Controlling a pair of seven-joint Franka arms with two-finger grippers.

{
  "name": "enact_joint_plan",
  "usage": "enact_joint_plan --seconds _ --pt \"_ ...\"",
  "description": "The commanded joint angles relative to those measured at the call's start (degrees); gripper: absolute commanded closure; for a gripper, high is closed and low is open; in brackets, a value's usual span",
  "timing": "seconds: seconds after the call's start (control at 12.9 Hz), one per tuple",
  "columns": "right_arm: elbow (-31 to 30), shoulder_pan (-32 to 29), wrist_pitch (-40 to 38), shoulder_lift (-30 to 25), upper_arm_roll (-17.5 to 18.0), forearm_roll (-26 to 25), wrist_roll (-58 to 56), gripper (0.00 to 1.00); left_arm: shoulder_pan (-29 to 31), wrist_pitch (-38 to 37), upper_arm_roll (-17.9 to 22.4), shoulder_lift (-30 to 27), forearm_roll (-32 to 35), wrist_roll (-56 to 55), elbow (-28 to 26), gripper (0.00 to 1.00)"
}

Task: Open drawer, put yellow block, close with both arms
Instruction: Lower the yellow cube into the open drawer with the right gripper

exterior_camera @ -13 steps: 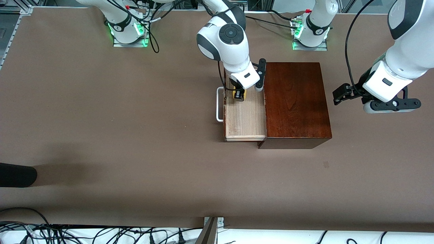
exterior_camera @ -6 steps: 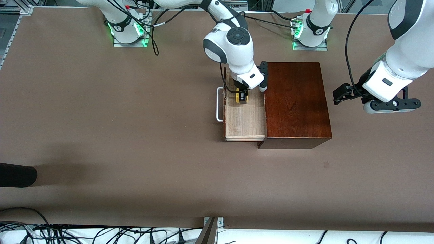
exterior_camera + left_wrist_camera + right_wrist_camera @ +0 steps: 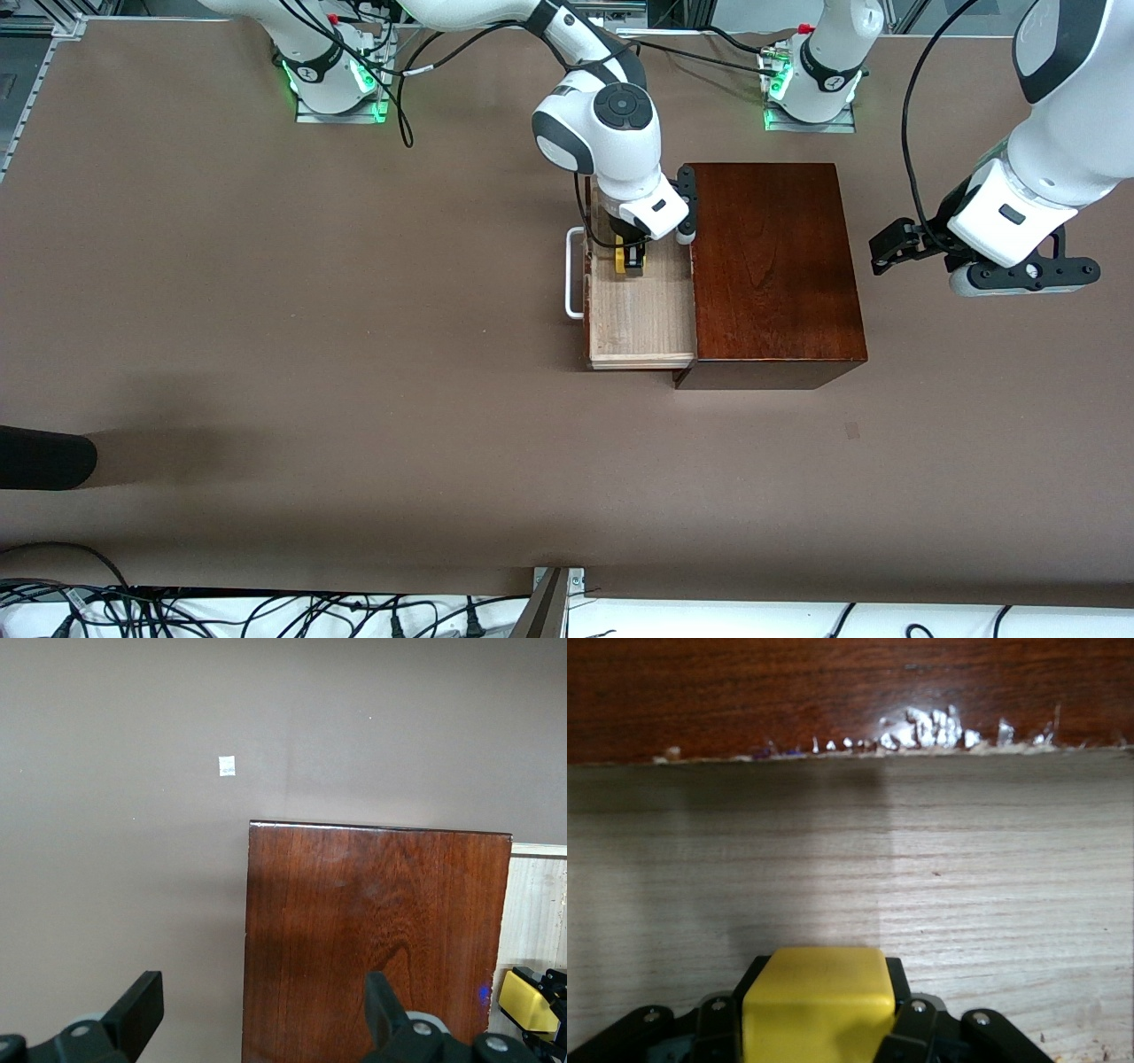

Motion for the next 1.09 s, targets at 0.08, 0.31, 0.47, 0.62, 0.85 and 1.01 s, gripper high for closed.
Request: enact_joint_plan --seconds 0.08,0.31,0.47,0.62,0.85,1.01 --pt "-0.7 0.2 0.8 -0.2 0.1 -0.9 0.0 0.52 0.1 -0.3 -0.1 0.6 -0.4 0.3 1.4 0.0" --pt "-0.4 0.2 0.1 -0.6 0.0 -0.9 -0.5 0.0 0.1 -0.3 -0.1 0.6 -0.4 0.2 1.4 0.0" --pt "0.6 0.2 -3.9 -0.9 -0.2 -1.0 -0.6 0.0 0.1 -0.3 -0.1 0.6 -0.4 0.2 1.4 0.0" --pt "5.5 0.2 -10.4 -0.9 0.1 -1.1 -0.6 0.0 0.1 -0.3 -0.1 0.6 -0.4 0.2 1.4 0.0" --pt "11.0 0.1 -18.8 -1.7 0.1 -0.8 -0.6 0.0 0.0 -0.3 -0.1 0.6 -0.4 0.3 1.4 0.0" --pt "11.1 -0.4 -20.6 -2.9 -0.2 -0.4 -0.6 0.0 0.0 -0.3 -0.1 0.6 -0.3 0.3 1.4 0.0"
